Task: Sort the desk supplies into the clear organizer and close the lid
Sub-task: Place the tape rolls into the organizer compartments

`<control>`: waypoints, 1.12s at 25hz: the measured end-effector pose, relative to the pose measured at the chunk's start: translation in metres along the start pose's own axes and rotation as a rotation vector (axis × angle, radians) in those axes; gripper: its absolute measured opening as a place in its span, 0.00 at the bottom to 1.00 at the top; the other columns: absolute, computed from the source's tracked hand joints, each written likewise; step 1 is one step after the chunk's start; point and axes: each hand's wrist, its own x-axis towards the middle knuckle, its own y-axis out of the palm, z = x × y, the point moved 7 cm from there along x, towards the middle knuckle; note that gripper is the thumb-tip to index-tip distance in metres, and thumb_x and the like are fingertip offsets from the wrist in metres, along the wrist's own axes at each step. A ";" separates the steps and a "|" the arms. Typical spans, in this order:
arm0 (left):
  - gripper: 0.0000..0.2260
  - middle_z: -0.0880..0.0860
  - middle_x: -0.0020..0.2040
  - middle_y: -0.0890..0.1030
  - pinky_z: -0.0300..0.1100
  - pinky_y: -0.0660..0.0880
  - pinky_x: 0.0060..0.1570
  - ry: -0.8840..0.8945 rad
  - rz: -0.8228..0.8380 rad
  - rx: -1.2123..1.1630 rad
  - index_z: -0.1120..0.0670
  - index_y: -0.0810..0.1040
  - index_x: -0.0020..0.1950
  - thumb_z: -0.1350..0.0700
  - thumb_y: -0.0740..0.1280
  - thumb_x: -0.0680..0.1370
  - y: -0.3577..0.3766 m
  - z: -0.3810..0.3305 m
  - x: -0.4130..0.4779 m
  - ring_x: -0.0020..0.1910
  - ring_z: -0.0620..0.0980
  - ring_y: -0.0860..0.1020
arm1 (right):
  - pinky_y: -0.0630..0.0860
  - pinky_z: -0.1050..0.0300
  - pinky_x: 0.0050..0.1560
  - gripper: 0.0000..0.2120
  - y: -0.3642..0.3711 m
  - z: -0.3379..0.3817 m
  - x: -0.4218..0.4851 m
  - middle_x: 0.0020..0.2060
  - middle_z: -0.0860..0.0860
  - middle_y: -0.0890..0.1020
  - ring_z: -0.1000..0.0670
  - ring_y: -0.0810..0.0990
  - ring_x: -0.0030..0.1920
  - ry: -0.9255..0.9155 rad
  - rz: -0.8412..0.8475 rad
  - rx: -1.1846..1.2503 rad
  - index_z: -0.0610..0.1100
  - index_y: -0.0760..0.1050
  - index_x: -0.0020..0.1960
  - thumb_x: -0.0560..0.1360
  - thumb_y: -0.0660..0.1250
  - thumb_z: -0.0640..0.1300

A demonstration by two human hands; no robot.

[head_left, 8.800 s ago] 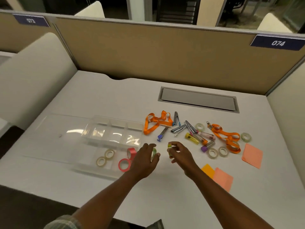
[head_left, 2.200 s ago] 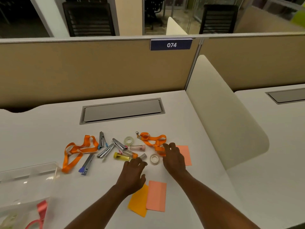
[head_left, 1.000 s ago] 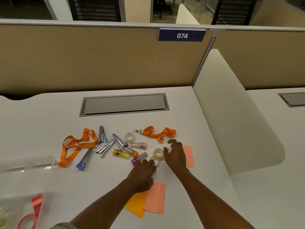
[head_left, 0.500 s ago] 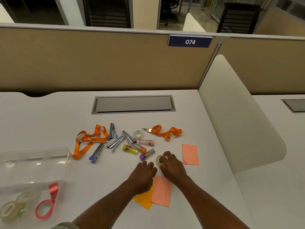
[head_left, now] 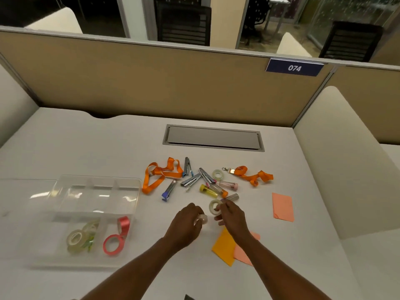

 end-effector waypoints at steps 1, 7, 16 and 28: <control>0.05 0.50 0.49 0.78 0.36 0.72 0.42 -0.037 -0.048 -0.035 0.50 0.76 0.52 0.54 0.65 0.77 -0.015 0.013 -0.007 0.43 0.45 0.74 | 0.81 0.53 0.38 0.08 0.016 0.009 -0.007 0.44 0.45 0.85 0.50 0.85 0.36 0.021 0.033 0.047 0.41 0.78 0.50 0.79 0.62 0.43; 0.01 0.47 0.42 0.76 0.34 0.71 0.37 -0.184 -0.287 -0.133 0.51 0.76 0.47 0.57 0.67 0.76 -0.105 0.095 -0.063 0.39 0.44 0.74 | 0.81 0.58 0.40 0.09 0.133 0.067 -0.042 0.48 0.50 0.84 0.50 0.85 0.43 -0.010 0.270 -0.006 0.45 0.78 0.52 0.79 0.63 0.49; 0.08 0.48 0.46 0.73 0.39 0.74 0.38 -0.339 -0.409 0.052 0.52 0.78 0.49 0.62 0.67 0.72 -0.198 0.207 -0.148 0.39 0.46 0.76 | 0.79 0.53 0.49 0.11 0.293 0.127 -0.089 0.46 0.55 0.82 0.54 0.81 0.47 -0.411 0.479 -0.359 0.50 0.80 0.51 0.75 0.68 0.57; 0.07 0.46 0.44 0.83 0.44 0.71 0.43 -0.381 -0.210 0.362 0.49 0.80 0.49 0.55 0.72 0.72 -0.213 0.259 -0.160 0.44 0.49 0.78 | 0.74 0.57 0.45 0.15 0.359 0.120 -0.120 0.49 0.51 0.82 0.50 0.80 0.48 -0.543 0.395 -0.694 0.48 0.79 0.54 0.72 0.72 0.55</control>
